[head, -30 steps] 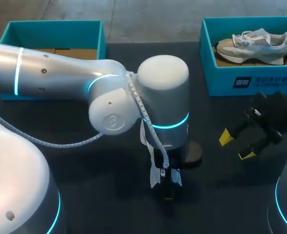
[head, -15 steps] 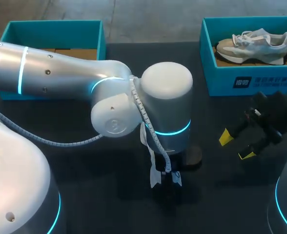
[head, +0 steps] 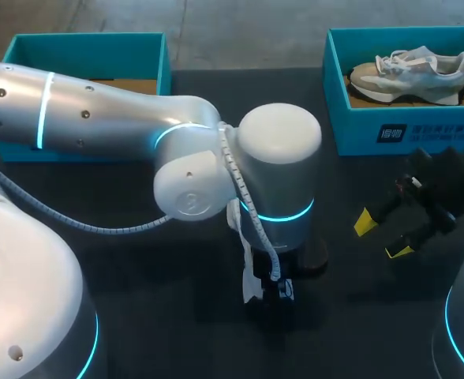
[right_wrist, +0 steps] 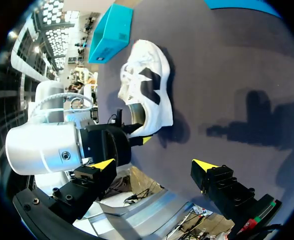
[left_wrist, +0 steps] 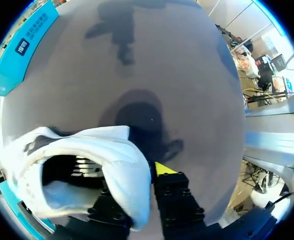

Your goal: Take the shoe out of the shoebox, open the shoe tongue, remove and reinsert the insole, then place the shoe into the shoebox

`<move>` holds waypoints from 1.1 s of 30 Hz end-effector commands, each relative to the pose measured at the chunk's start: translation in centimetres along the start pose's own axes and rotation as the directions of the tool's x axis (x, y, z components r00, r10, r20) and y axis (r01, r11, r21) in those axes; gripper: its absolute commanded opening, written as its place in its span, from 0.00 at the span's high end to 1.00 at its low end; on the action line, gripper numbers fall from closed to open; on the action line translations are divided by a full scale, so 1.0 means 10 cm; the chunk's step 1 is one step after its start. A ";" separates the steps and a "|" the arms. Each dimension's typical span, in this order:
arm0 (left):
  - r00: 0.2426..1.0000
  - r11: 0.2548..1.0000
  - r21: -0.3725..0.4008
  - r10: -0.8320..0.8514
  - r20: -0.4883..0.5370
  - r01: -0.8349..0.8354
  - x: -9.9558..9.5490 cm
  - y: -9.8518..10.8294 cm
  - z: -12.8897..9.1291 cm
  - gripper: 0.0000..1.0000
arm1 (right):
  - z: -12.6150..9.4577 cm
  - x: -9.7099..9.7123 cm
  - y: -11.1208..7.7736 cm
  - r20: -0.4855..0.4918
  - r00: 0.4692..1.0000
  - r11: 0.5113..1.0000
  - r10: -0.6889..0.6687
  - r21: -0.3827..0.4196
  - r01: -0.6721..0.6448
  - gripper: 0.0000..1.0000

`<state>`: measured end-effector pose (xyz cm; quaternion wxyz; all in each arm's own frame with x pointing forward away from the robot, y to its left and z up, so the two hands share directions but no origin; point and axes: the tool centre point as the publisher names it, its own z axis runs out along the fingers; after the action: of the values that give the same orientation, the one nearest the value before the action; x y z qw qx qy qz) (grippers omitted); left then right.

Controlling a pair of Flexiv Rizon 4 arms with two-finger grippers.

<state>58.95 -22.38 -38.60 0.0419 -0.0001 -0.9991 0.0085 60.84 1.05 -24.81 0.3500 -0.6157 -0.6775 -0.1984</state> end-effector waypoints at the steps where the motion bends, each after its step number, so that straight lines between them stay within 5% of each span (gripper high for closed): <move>1: 1.000 1.000 -0.001 -0.002 -0.002 0.002 -0.02 0.00 0.01 1.00 | 0.01 0.00 -0.01 0.002 1.000 1.000 0.001 -0.002 -0.001 0.00; 16: 1.000 1.000 0.010 0.000 0.004 0.000 -0.12 0.06 -0.13 1.00 | 0.01 0.00 -0.01 0.002 1.000 1.000 0.001 -0.002 -0.001 0.00; 33: 0.997 0.998 0.023 0.060 -0.052 -0.059 -0.45 0.36 -0.61 1.00 | 0.01 0.00 -0.01 0.002 1.000 1.000 0.001 -0.002 -0.001 0.00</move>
<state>63.57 -20.42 -34.29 0.0677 -0.0290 -0.9972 0.0092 60.85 1.05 -24.81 0.3500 -0.6157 -0.6775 -0.1984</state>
